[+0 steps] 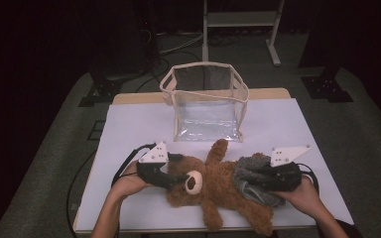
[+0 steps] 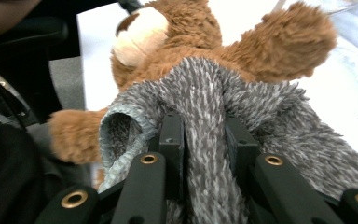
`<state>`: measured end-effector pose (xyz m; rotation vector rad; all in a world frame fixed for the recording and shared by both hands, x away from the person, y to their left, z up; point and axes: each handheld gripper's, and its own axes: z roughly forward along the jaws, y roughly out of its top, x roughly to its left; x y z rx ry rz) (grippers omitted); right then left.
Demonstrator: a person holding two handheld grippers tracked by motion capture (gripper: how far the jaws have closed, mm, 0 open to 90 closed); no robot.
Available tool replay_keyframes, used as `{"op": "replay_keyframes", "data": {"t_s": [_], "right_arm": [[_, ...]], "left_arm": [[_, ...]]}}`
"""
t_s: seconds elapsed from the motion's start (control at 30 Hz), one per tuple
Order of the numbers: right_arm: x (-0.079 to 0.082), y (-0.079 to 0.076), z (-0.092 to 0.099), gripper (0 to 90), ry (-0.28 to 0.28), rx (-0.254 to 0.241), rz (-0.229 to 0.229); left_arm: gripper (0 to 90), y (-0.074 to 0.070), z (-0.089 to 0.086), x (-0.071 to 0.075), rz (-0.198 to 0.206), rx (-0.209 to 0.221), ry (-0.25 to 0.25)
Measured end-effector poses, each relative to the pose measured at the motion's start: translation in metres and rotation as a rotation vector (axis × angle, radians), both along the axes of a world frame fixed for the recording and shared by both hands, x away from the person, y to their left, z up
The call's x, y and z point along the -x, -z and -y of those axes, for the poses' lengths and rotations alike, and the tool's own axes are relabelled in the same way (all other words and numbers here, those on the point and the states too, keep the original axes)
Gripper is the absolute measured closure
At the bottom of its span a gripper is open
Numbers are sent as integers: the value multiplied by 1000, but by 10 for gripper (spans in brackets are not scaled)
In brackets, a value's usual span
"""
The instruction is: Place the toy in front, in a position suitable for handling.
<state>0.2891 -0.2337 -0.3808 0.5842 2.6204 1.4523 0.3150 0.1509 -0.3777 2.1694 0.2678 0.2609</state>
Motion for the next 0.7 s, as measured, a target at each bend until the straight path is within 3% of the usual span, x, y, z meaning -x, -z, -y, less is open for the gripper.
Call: {"op": "replay_keyframes", "data": {"t_s": [0.1, 0.2, 0.37, 0.47, 0.53, 0.6, 0.7], "right_arm": [[-17, 1, 4, 723, 37, -8, -5], [-36, 7, 13, 722, 71, -50, -47], [-44, 13, 25, 723, 107, -62, -76], [-39, -2, 26, 724, 99, -35, -55], [-34, -22, 20, 723, 55, -36, -33], [-28, -38, 8, 723, 16, -21, -2], [-22, -49, -13, 723, -45, 11, 30]], "left_arm": [[303, 3, -6, 2, -11, -18, 25], [287, 10, -3, 2, -8, -40, 31], [308, 13, 3, -3, -7, -44, 10], [331, 14, 6, -6, -12, -45, -4], [335, 14, 7, -8, -15, -46, -9], [337, 13, 8, -9, -15, -49, -18], [337, 12, 10, -9, -8, -56, -31]]}}
